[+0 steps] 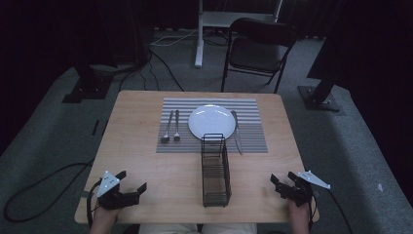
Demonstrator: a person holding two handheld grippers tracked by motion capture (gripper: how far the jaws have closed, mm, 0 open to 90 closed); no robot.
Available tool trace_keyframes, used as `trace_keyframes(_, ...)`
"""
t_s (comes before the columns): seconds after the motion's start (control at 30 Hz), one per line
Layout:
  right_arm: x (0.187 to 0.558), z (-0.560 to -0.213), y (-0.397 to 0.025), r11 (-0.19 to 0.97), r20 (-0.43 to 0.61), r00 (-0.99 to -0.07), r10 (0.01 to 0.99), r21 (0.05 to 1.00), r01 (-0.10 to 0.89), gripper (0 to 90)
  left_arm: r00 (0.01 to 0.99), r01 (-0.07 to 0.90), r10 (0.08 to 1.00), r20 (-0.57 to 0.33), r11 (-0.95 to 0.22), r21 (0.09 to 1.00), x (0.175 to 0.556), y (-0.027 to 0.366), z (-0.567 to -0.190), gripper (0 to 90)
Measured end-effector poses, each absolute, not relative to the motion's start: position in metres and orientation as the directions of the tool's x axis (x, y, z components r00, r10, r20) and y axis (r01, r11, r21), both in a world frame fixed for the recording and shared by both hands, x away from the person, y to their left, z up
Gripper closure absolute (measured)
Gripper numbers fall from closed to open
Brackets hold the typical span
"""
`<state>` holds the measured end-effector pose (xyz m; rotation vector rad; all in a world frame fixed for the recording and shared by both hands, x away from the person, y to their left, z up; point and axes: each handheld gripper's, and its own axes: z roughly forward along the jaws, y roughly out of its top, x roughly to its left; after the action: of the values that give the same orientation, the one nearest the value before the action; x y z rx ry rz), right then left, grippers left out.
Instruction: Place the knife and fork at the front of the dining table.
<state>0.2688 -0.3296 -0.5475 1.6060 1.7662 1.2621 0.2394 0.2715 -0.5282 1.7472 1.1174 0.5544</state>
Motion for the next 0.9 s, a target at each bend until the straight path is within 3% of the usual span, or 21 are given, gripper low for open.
trace_keyframes(0.43, 0.268, -0.547, -0.330, -0.090, 0.244, -0.223, 0.944, 0.839, 0.537, 14.6, 0.391, 0.445, 0.919, -0.044, -0.147, 0.883, 0.225, 0.299, -0.530, 2.7)
trace_keyframes(0.67, 0.268, -0.548, -0.330, -0.089, 0.245, -0.222, 0.944, 0.836, 0.542, 14.7, 0.360, 0.454, 0.931, -0.057, -0.121, 0.883, 0.219, 0.312, -0.531, 2.7)
trace_keyframes(0.9, 0.267, -0.547, -0.331, -0.070, 0.196, -0.174, 0.965, 0.833, 0.549, 13.4, 0.328, 0.449, 0.944, -0.036, -0.122, 0.885, 0.208, 0.325, -0.531, 2.7)
